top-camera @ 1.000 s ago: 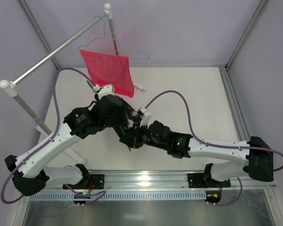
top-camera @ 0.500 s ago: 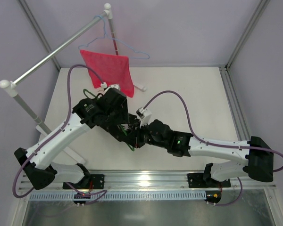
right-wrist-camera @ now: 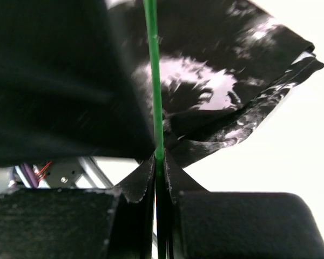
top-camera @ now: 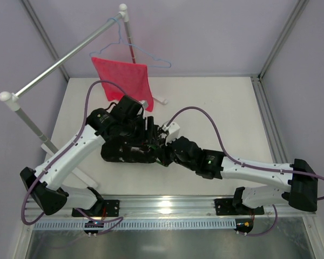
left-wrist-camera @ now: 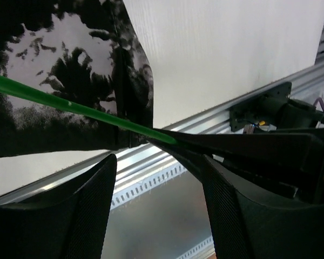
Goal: Place the trousers on the hanger
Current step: Pass the hanger from the left arm to the right, then pass the hanger from the right arm to the left
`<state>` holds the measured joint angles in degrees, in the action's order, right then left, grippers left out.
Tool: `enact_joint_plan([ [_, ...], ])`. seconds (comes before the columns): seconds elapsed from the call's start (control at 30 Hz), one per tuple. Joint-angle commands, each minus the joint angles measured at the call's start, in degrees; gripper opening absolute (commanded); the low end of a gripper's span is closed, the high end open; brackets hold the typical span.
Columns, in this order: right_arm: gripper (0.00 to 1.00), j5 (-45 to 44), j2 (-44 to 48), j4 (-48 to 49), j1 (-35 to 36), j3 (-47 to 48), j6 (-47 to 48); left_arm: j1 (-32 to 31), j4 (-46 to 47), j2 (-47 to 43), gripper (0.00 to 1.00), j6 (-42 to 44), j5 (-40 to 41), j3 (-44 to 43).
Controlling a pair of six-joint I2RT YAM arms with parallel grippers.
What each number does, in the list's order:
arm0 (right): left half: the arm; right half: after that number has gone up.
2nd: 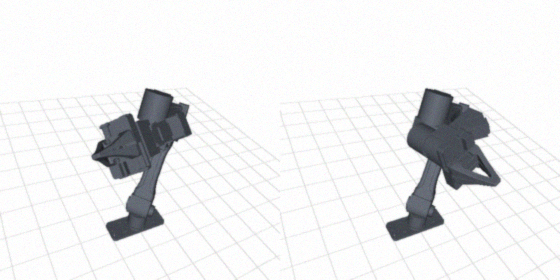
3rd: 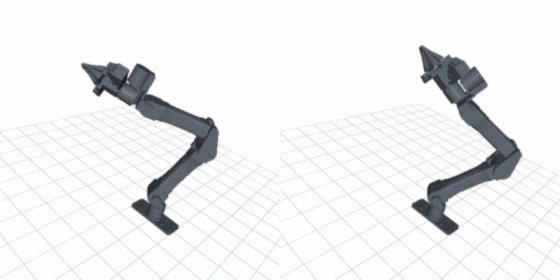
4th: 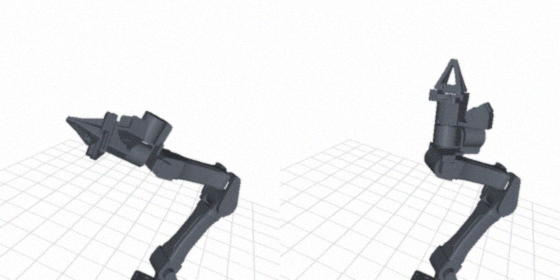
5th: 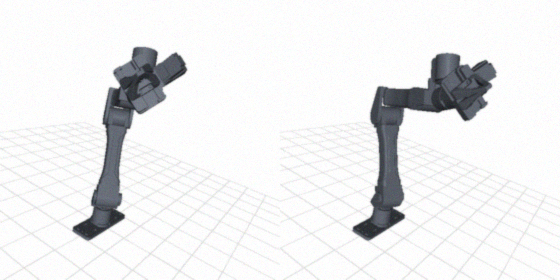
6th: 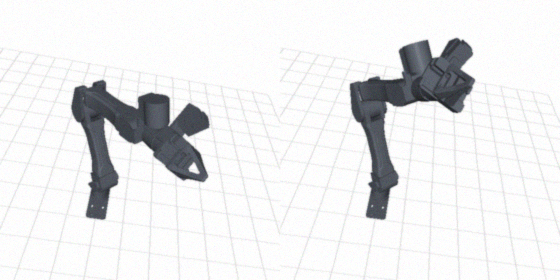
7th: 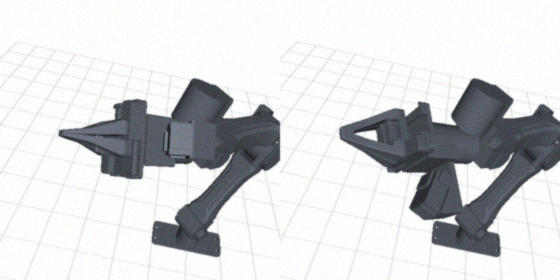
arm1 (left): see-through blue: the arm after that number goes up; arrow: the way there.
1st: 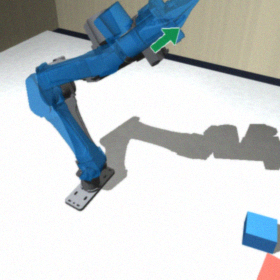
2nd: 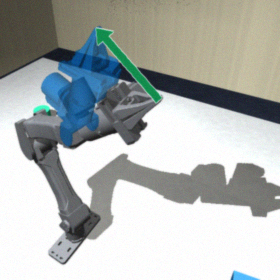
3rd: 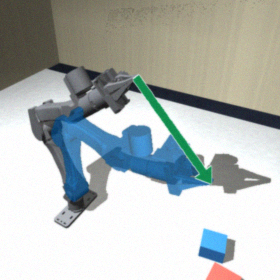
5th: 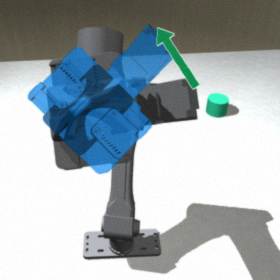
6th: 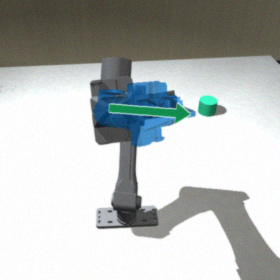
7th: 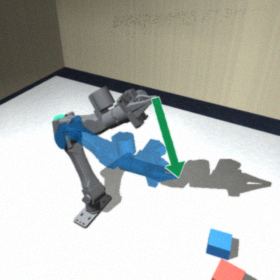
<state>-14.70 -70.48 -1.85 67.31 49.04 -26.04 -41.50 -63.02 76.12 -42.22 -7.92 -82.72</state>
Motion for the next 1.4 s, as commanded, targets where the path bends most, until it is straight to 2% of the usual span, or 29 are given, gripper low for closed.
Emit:
enact_joint_plan([
  [0.0,0.04,-3.15,3.77,5.00,-0.95,0.98,3.98,0.27,2.03,-1.50,0.64,4.59,-9.48,-0.25],
  [0.07,0.04,-3.14,3.77,5.01,-0.95,1.06,3.63,0.36,-0.51,-1.15,0.64,5.12,-8.08,-0.43],
  [0.17,0.04,-4.11,3.68,5.62,-0.95,0.28,2.58,0.36,-3.59,-1.76,0.63,3.29,-1.59,-0.95],
  [0.2,0.04,-4.02,3.68,6.15,-1.04,-0.16,2.31,0.36,-4.64,-2.20,0.62,0.67,5.13,-1.48],
  [0.27,0.04,-3.85,3.51,7.03,-0.95,-1.13,1.61,0.36,-8.25,-4.55,0.62,-3.11,13.59,-3.14],
  [0.3,0.04,-3.76,3.42,7.55,-0.95,-1.40,1.00,0.36,-8.25,-5.97,0.62,-8.53,18.94,-2.54],
  [0.33,0.04,-3.85,3.24,8.08,-0.95,-1.83,0.65,0.36,-6.69,-7.81,0.63,-10.85,20.30,-1.23],
  [0.4,0.04,-4.11,3.15,9.66,-0.86,-2.80,-0.49,0.28,1.82,-14.90,0.63,-16.64,21.10,6.75],
  [0.43,0.04,-4.37,3.07,10.45,-0.86,-3.15,-0.76,0.27,4.81,-17.38,0.63,-22.67,20.76,9.65],
  [0.47,0.04,-4.46,2.80,10.90,-0.86,-3.24,-0.94,0.27,12.15,-19.49,0.63,-25.26,20.15,16.38],
  [0.57,0.04,-4.55,1.84,11.25,-0.69,-2.81,-1.38,0.19,19.67,-23.03,0.65,-31.69,18.56,22.32],
  [0.7,0.04,-4.72,0.96,11.34,-0.16,-2.19,-1.38,-3.22,15.58,-16.37,0.68,-31.79,21.62,18.23],
  [0.8,0.04,-4.81,0.17,12.04,0.28,-2.02,-1.20,-5.87,16.26,-13.98,0.70,-33.01,26.37,16.01],
  [0.93,0.04,-4.99,-0.45,12.04,0.81,-1.14,-1.12,-6.49,16.00,-8.27,0.69,-33.55,25.86,14.34],
  [1.07,0.04,-6.30,-0.63,10.81,1.33,-0.43,-0.59,-6.84,15.04,-6.42,0.59,-33.63,26.20,14.25],
  [1.1,0.04,-6.66,-0.45,10.72,1.25,-0.52,-0.59,-6.76,14.60,-6.59,0.53,-33.72,27.34,14.34],
  [1.13,0.04,-6.83,-0.28,10.72,1.42,-0.69,-0.68,-6.76,14.42,-6.77,0.50,-33.81,27.87,14.43],
  [1.27,0.04,-8.15,-0.80,11.16,1.60,-0.70,-1.55,-6.76,14.86,-6.95,0.46,-35.04,27.00,15.48],
  [1.3,0.04,-7.98,-1.06,11.51,1.68,-0.78,-1.82,-6.76,15.38,-7.38,0.38,-35.21,26.91,16.61],
  [1.37,0.04,-7.45,-1.42,12.22,1.77,-0.52,-2.17,-6.84,17.22,-8.26,0.33,-35.30,27.08,17.94],
])
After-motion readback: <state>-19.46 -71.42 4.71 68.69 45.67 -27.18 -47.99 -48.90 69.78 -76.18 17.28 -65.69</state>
